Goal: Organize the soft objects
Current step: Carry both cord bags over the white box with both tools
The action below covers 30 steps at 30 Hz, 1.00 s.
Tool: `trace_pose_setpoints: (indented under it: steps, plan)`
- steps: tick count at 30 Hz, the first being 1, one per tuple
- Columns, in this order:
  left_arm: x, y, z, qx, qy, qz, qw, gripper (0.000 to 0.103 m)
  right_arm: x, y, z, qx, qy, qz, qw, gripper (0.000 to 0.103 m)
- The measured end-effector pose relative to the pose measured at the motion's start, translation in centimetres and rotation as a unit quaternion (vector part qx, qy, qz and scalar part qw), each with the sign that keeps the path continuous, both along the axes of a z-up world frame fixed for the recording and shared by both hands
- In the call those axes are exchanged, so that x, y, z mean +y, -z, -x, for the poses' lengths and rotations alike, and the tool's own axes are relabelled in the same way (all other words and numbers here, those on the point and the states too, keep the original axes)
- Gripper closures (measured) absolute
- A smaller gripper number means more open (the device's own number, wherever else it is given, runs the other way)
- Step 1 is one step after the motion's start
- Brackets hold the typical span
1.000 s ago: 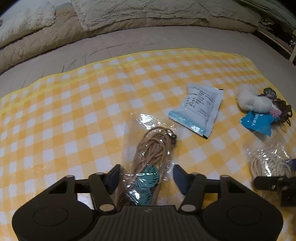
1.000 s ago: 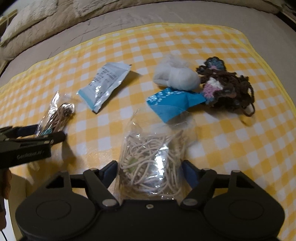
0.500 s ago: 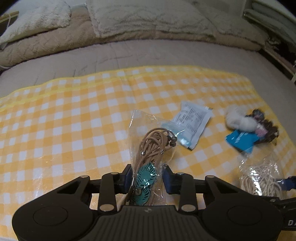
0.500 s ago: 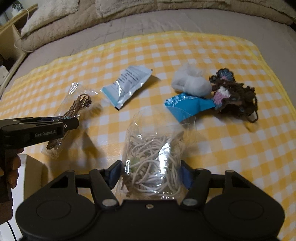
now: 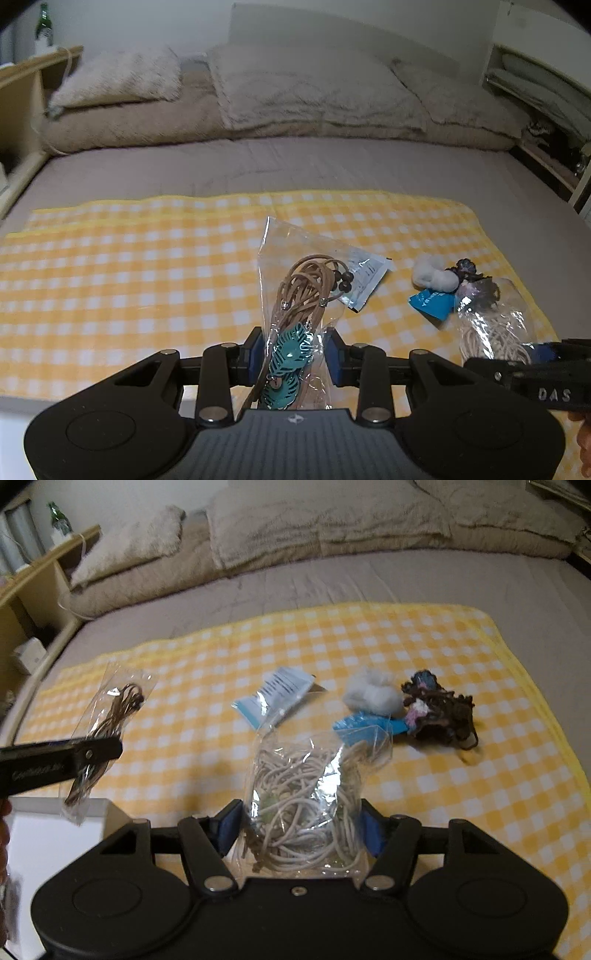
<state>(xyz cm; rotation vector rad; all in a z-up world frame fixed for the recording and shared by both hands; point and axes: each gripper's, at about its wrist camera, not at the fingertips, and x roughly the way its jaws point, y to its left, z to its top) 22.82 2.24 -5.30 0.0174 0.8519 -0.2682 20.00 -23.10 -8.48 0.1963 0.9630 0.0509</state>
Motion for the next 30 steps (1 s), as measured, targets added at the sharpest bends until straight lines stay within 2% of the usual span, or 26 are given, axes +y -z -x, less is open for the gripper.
trace_pose_setpoints:
  steps: [10,17,22,30]
  plan:
    - [4.3,-4.2,5.8,-0.032,-0.053,0.002,0.9981,0.067,2.2,-3.4,3.4,-0.047,-0.021,-0.033,0.998,0.037]
    - [8.0,-6.9,10.4,-0.06,-0.101,0.012,0.9931,0.067,4.1,-4.8,5.1,-0.068,-0.041,-0.052,0.995,0.037]
    - [10.5,-6.1,13.2,-0.049,-0.127,0.006,0.9906,0.067,6.0,-5.4,5.9,-0.073,-0.06,-0.063,0.994,0.037]
    - [14.5,-2.6,16.1,0.005,-0.167,-0.012,0.9859,0.067,10.4,-5.2,6.4,-0.064,-0.106,-0.076,0.989,0.037]
